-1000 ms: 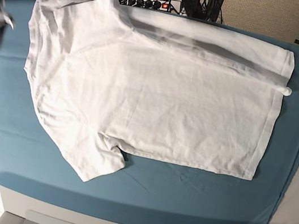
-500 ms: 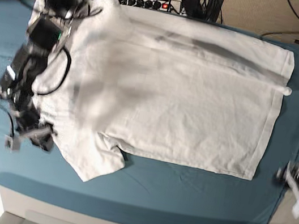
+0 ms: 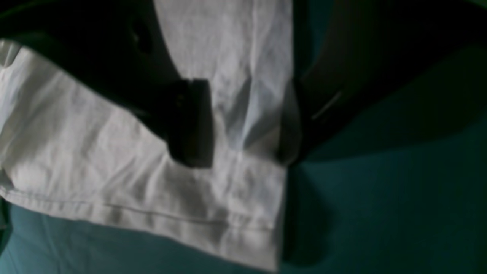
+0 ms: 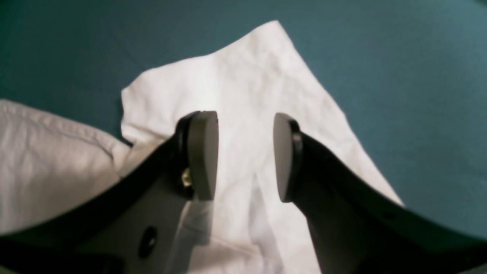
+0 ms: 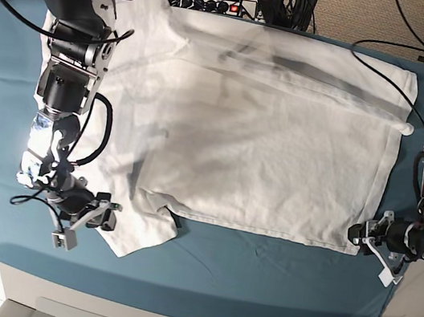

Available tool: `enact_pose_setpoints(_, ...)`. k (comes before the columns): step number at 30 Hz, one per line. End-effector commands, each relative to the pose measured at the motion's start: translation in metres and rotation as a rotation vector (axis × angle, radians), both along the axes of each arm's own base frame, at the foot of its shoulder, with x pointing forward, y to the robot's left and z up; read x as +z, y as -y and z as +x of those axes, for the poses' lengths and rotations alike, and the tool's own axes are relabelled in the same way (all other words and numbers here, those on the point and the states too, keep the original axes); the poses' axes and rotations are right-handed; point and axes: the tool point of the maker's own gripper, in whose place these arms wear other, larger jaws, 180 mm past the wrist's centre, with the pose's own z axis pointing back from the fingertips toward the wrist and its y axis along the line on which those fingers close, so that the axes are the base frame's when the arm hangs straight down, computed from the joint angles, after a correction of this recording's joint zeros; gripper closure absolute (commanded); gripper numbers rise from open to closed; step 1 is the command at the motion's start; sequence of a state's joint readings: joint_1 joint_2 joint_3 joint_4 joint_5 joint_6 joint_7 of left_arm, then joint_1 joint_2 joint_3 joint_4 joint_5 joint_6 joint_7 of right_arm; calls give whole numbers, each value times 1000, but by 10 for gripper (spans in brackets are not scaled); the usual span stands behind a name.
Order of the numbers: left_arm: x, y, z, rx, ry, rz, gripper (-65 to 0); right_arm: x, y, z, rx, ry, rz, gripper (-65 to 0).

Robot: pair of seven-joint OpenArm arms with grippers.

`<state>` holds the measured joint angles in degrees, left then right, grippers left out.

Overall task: Fold the T-shirt properly
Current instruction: 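Grasp the sleeve and hem corner on the other side with both grippers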

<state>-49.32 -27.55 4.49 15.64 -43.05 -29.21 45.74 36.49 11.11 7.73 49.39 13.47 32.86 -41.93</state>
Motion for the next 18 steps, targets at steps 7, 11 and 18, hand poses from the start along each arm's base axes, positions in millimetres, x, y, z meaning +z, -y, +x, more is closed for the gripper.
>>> enact_pose_setpoints(7,12,-35,1,22,16,76,-283,22,5,11,-5,72,2,-241)
enact_pose_setpoints(11,15,-49,0,54,17,86,-283,22,4,12,-5,78,4,-241)
enact_pose_setpoints(18,24,-8,6,11,44,-76,-270,22,-1,13,-1,82,12,-241)
